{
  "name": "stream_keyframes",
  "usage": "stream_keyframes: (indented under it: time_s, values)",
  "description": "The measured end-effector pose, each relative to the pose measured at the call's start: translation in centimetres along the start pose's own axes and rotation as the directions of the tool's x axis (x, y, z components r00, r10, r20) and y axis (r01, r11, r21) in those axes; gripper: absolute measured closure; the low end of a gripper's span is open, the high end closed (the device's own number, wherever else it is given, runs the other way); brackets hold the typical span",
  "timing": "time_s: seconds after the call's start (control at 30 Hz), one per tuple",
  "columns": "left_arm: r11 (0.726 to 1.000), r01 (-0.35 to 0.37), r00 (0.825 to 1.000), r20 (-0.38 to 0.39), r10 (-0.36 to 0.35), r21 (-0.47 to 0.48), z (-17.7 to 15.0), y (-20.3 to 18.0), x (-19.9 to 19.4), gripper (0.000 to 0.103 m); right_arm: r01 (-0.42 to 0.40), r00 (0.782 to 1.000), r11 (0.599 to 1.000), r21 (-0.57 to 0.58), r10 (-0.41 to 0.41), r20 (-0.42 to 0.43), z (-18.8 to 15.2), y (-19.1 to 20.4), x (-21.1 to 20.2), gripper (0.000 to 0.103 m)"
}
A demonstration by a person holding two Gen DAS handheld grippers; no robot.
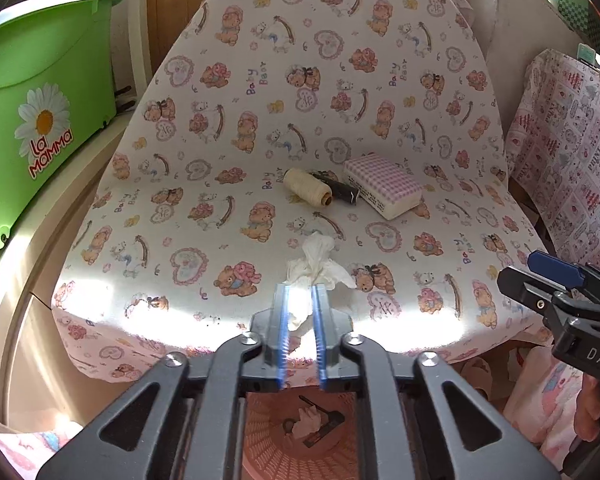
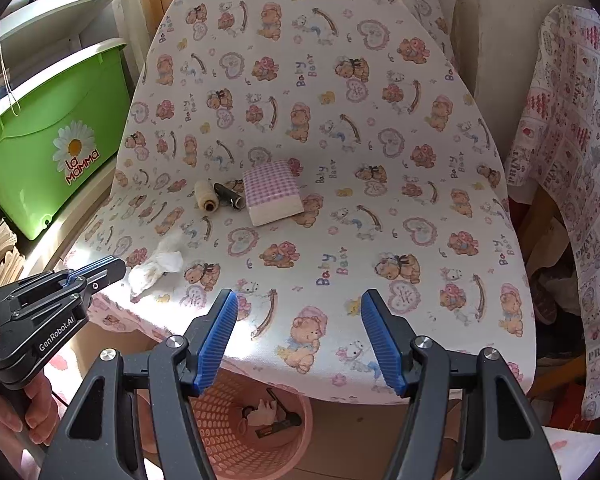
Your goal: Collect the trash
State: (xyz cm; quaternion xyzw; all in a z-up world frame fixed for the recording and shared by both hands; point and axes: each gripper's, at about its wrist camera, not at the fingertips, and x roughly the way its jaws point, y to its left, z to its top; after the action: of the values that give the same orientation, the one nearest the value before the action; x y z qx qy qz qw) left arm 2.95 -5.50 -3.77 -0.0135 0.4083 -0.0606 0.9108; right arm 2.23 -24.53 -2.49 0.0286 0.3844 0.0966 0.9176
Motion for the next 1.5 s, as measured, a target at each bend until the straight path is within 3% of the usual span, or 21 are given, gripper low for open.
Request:
stream_keyframes:
  time_s: [0.13, 0.27, 0.37, 0.43, 0.47, 0.53, 0.8, 0.93, 1.07, 1.23, 1.5]
  values:
    - [1.0, -0.017, 1.0, 0.007, 0.017, -0.011, 0.1, 0.3, 0.3, 0.046, 0.004, 1.0, 1.0, -0.001, -0.004, -0.003, 0.0, 0.0, 0.2, 0.037]
    - [0.998, -0.067, 0.998, 0.007, 0.067, 0.008, 0.2, 0.5, 1.6, 0.042, 0.0, 1.0, 1.0, 0.001, 0.0, -0.005, 0.0, 0.0, 0.3, 0.037]
    - [0.999, -0.045, 0.999, -0.027, 0.045, 0.0, -0.1, 0.7, 3.0, 0.048, -0.001, 1.0, 1.0, -0.004, 0.001, -0.012, 0.0, 0.1, 0.5, 0.037]
    - [1.0, -0.011, 0.999, -0.043, 0.011, -0.013, -0.3, 0.7, 3.4, 0.073, 0.001, 1.0, 1.0, -0.007, -0.001, -0.01, 0.0, 0.1, 0.4, 0.037]
    - [1.0, -0.007, 0.999, -0.041, 0.006, -0.008, -0.3, 0.6, 3.3, 0.074, 0.001, 1.0, 1.0, -0.009, -0.001, -0.007, 0.0, 0.1, 0.4, 0.037]
    - [1.0, 0.011, 0.998, -0.057, -0.01, 0.017, -0.2, 0.2, 3.3, 0.088, 0.0, 1.0, 1.0, -0.008, 0.0, -0.003, 0.0, 0.1, 0.3, 0.037]
    - [0.999, 0.003, 1.0, -0.008, -0.003, -0.043, 0.5, 1.3, 1.1, 0.091, -0.004, 1.0, 1.0, -0.004, 0.004, -0.005, 0.1, -0.1, 0.4, 0.037]
    - [0.997, -0.014, 1.0, 0.022, 0.015, -0.081, 1.2, 2.5, -0.1, 0.091, -0.003, 1.0, 0.998, -0.06, 0.004, 0.012, 1.3, 0.4, 0.8, 0.036]
    - [0.992, -0.028, 0.999, 0.014, 0.03, -0.122, 1.3, 3.8, -0.1, 0.091, -0.024, 0.997, 0.997, -0.077, 0.029, 0.068, 3.3, 0.2, 1.1, 0.025]
    - [0.991, -0.041, 0.999, 0.014, 0.044, -0.129, 1.2, 4.0, 0.0, 0.09, -0.086, 0.991, 0.994, -0.065, 0.092, 0.1, 5.7, -0.3, 3.4, 0.019]
    - [0.991, -0.043, 0.999, 0.014, 0.045, -0.123, 1.3, 3.9, -0.1, 0.09, -0.033, 0.997, 0.985, -0.167, 0.044, 0.065, 6.4, 2.0, 7.8, 0.019]
